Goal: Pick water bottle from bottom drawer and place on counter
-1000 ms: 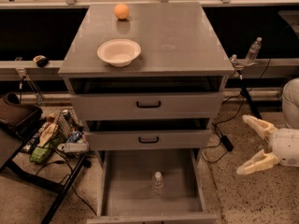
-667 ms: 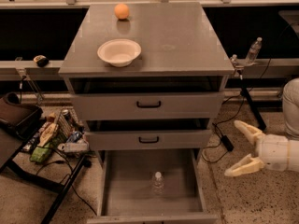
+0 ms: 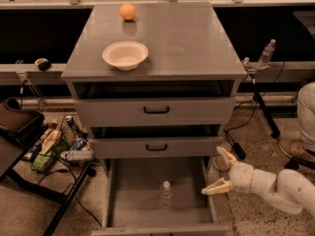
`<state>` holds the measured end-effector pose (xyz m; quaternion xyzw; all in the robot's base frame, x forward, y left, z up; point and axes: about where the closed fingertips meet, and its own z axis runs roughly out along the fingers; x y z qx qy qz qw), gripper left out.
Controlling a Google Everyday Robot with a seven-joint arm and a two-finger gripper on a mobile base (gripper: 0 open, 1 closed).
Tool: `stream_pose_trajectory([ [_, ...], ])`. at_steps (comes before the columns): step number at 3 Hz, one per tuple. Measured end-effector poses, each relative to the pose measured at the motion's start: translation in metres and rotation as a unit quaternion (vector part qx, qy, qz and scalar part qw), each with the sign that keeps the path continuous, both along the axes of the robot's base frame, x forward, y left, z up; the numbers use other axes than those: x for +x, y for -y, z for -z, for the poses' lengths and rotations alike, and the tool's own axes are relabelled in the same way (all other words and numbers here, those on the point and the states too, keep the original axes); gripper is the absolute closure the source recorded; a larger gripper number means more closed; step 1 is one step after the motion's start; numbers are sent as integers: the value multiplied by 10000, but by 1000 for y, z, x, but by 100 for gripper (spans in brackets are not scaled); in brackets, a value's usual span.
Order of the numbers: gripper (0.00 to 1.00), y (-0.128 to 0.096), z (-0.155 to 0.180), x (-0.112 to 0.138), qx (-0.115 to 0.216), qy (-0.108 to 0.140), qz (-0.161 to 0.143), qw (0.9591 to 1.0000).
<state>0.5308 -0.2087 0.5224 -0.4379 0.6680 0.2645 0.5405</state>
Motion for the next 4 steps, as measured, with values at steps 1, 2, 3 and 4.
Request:
stream_pose_trajectory([
  [1,0,-8,73,22,152,23,60,9999],
  [2,0,-16,140,36,432,-130,91,9989],
  [3,0,-14,155,39,500,-171,168,9985],
  [4,0,-22,160,43,405,-301,139,9986],
])
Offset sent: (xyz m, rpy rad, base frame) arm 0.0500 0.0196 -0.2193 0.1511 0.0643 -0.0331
